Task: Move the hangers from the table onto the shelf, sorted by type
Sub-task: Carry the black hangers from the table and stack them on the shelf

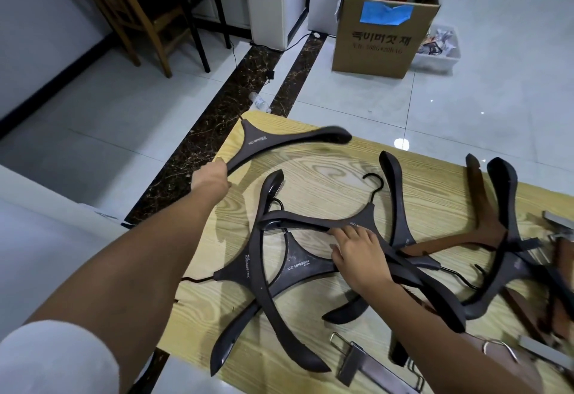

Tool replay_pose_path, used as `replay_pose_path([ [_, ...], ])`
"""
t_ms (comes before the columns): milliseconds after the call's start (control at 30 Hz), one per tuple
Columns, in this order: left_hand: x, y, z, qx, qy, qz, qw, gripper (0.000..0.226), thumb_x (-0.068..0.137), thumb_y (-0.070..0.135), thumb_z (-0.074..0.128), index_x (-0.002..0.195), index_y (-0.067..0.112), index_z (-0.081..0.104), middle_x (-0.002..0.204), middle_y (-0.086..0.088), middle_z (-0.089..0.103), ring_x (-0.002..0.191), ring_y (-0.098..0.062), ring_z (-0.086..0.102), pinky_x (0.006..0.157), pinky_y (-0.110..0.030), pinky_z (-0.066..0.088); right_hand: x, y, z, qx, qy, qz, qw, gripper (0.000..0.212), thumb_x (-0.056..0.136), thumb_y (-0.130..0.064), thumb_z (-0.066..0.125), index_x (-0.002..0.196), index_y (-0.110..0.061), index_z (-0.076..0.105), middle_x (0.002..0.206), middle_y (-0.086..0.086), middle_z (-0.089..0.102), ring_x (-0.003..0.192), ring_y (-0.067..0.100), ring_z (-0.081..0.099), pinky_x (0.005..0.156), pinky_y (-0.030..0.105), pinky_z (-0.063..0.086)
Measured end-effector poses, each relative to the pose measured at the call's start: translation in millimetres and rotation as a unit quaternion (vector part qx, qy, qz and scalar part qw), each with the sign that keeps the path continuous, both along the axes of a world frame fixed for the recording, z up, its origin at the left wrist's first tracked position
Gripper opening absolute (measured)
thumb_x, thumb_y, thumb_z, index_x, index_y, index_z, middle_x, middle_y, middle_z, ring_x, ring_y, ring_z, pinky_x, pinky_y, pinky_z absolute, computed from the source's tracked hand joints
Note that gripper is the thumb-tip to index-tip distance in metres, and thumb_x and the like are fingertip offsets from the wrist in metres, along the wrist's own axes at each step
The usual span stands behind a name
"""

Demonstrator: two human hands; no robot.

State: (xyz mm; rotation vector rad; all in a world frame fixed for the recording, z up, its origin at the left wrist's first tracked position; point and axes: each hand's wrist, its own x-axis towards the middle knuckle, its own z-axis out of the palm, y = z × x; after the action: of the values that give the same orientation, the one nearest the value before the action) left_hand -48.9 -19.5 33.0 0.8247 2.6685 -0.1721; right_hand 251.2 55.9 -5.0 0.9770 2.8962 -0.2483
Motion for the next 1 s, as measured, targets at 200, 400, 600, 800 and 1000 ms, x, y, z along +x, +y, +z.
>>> replay_pose_path([
  [200,8.4,-4.2,22.7,0.074,0.058,-0.026,0.995,0.024,0.092,0.018,0.056,0.111,0.005,0.049,0.112,-0.020,0.060,0.105,-0.039,0.057,0.078,-0.039,0.043,18.3,2.0,13.5,-0.034,-0.020,-0.020,0.999,0.038,0.096,-0.023,0.045,0.133,-0.019,0.048,0.126,0.005,0.057,0.121,0.028,0.048,0.102,0.039,0.034],
  [400,41.6,7.6,45.8,0.145,0.071,-0.090,0.983,0.015,0.088,0.023,0.057,0.098,0.013,0.051,0.095,-0.015,0.064,0.090,-0.037,0.060,0.068,-0.035,0.039,43.0,9.2,30.3,-0.026,-0.076,-0.068,0.994,0.036,0.097,-0.022,0.039,0.133,-0.018,0.043,0.131,0.005,0.050,0.123,0.028,0.042,0.102,0.038,0.031],
  [600,86.2,18.1,56.9,0.177,0.059,-0.099,0.977,0.016,0.088,0.023,0.056,0.100,0.013,0.053,0.094,-0.015,0.063,0.091,-0.037,0.060,0.065,-0.033,0.035,69.0,18.6,35.3,-0.012,-0.109,-0.105,0.988,0.032,0.098,-0.023,0.038,0.127,-0.012,0.045,0.131,0.008,0.044,0.123,0.028,0.038,0.096,0.038,0.036],
  [800,106.5,19.9,64.0,0.178,0.063,-0.092,0.978,0.016,0.088,0.023,0.056,0.101,0.013,0.053,0.094,-0.014,0.063,0.089,-0.035,0.060,0.066,-0.033,0.037,82.7,25.0,36.4,-0.006,-0.120,-0.099,0.988,0.038,0.103,-0.032,0.028,0.128,-0.012,0.050,0.133,0.007,0.041,0.124,0.033,0.035,0.097,0.040,0.035],
  [1000,117.1,27.6,67.9,0.163,0.073,-0.096,0.979,0.015,0.089,0.024,0.057,0.100,0.014,0.053,0.091,-0.013,0.063,0.087,-0.034,0.059,0.067,-0.034,0.039,62.6,40.3,34.0,0.026,-0.193,-0.055,0.979,0.035,0.099,-0.029,0.038,0.126,-0.015,0.056,0.139,0.008,0.040,0.128,0.033,0.029,0.108,0.041,0.022],
])
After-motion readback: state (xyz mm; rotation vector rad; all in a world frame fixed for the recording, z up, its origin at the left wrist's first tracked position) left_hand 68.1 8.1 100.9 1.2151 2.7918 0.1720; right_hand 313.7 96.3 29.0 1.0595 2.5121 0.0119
